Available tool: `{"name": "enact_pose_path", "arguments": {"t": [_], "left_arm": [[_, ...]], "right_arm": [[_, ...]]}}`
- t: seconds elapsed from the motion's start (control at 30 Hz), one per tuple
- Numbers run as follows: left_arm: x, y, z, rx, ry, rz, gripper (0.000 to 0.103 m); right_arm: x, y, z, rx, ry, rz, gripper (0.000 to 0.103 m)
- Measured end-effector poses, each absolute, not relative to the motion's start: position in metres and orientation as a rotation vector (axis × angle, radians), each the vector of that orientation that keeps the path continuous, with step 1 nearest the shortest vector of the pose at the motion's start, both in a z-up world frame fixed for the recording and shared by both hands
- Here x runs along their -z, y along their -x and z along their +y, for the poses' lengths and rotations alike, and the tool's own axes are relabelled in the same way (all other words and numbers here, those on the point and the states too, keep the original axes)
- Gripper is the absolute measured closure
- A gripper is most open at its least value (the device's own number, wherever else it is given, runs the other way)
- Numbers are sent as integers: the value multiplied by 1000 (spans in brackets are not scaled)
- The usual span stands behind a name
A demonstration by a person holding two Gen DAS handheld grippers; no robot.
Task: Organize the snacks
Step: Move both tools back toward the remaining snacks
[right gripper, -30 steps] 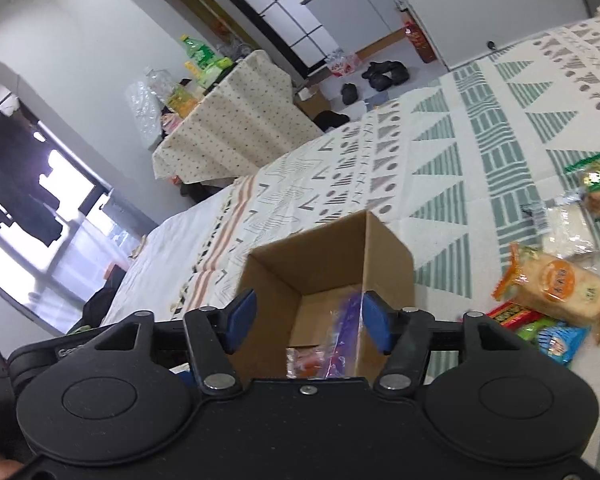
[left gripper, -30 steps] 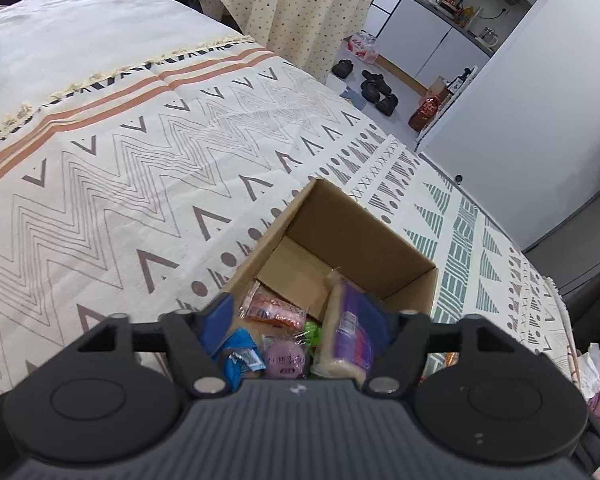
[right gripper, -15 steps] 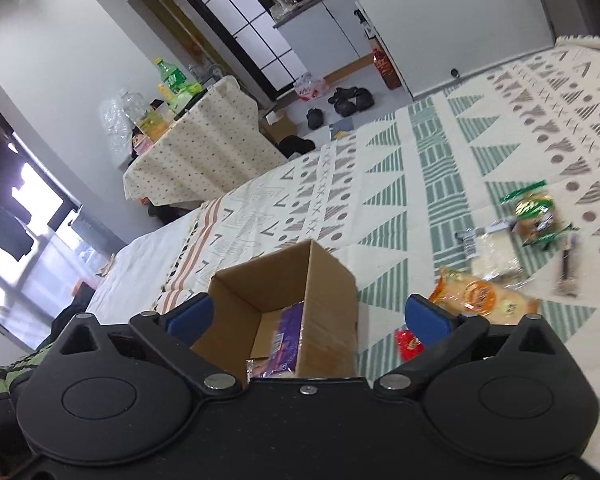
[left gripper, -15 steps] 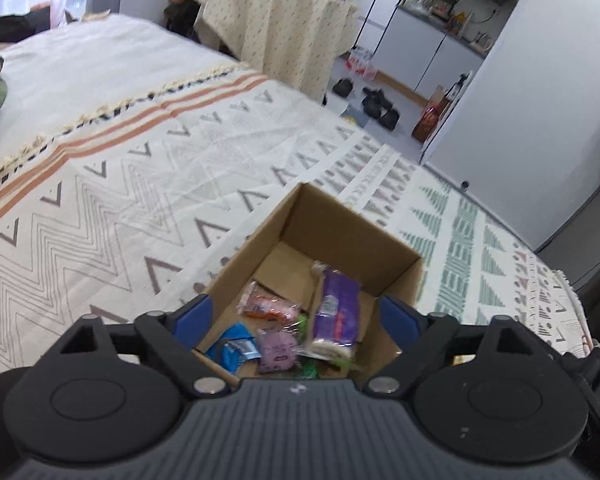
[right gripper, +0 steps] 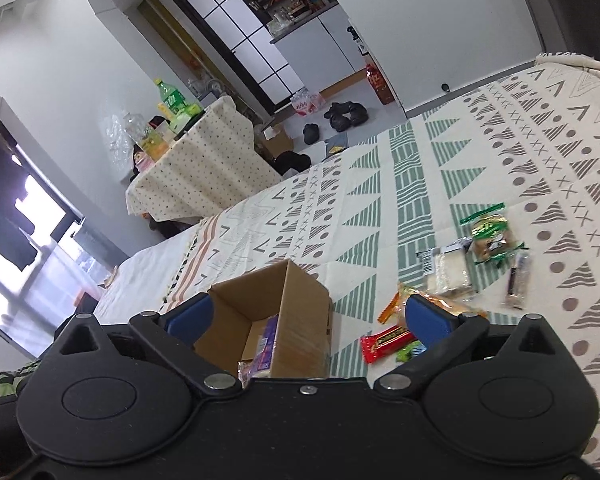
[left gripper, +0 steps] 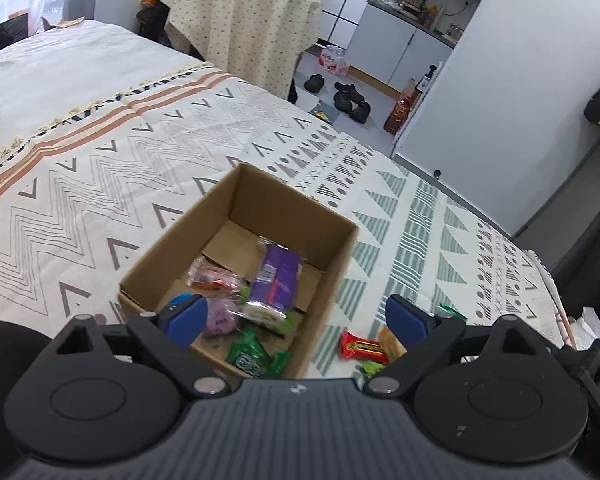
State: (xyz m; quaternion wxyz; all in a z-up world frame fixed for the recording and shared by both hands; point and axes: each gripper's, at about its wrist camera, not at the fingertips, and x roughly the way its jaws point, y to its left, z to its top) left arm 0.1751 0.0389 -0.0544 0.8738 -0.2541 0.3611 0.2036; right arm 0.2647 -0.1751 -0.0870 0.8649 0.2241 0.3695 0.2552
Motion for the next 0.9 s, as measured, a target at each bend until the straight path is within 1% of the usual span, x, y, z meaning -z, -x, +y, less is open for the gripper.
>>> {"name": "enact_pose_path", "arguments": {"t": [0.07,0.17,0.9], "left_arm": [[53,-176,30,-421,518,753,3],[53,-176,19,-410,508,756,1],[57,-191,-49,-368,450,746,1]], "right_arm": [[87,-264,-183,-533,-479,775,0],[87,-261,-193,-523,-479,780,0],[92,-260,-271,-461,-514,799,0]]}}
